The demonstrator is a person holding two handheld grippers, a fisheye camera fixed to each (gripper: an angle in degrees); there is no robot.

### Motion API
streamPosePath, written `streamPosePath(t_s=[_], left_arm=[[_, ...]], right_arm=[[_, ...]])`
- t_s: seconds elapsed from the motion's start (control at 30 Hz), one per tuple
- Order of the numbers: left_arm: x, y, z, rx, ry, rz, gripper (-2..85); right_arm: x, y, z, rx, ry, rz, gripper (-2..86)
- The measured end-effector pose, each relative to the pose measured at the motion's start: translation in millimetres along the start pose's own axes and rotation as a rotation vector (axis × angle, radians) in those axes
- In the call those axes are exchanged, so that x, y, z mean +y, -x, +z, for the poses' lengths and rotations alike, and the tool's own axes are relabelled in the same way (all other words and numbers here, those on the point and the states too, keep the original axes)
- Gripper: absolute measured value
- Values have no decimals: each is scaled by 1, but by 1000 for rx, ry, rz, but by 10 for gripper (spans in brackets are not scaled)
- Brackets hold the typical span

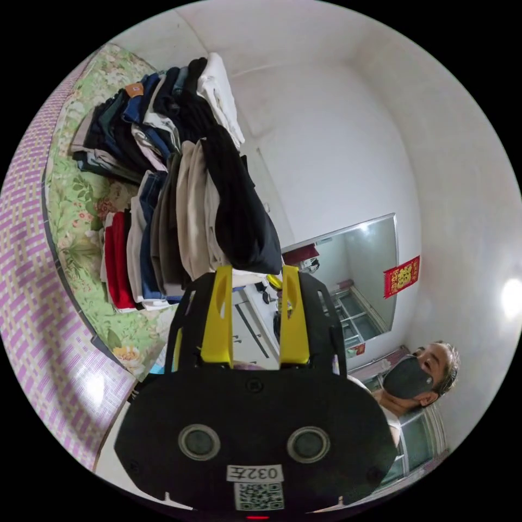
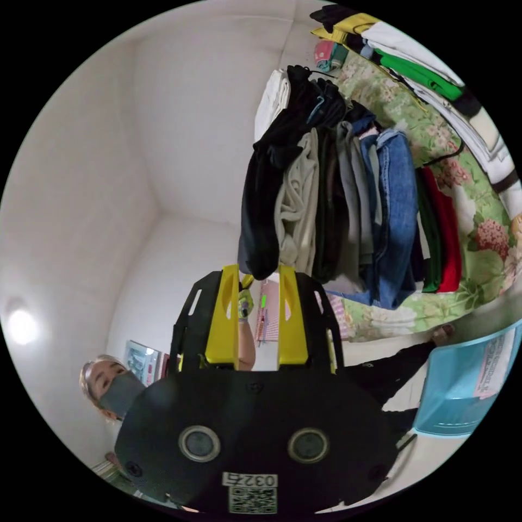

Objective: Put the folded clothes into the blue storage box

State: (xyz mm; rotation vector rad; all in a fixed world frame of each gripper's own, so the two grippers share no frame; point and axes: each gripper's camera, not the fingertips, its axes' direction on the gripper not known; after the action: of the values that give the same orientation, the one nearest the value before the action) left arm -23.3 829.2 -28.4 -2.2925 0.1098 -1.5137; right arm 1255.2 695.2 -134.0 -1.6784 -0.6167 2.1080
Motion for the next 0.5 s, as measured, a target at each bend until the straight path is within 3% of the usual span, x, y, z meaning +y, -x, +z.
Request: streamPosePath(t_s=[0.23,0.5], left_arm=[[-3,-31,31,27,32,-20,87],[-5,-61,59,86,17,-61,79]], right_arm=[[-15,17,-2,71,31,-39,108],[-27,8,2,-38,69,4,102]])
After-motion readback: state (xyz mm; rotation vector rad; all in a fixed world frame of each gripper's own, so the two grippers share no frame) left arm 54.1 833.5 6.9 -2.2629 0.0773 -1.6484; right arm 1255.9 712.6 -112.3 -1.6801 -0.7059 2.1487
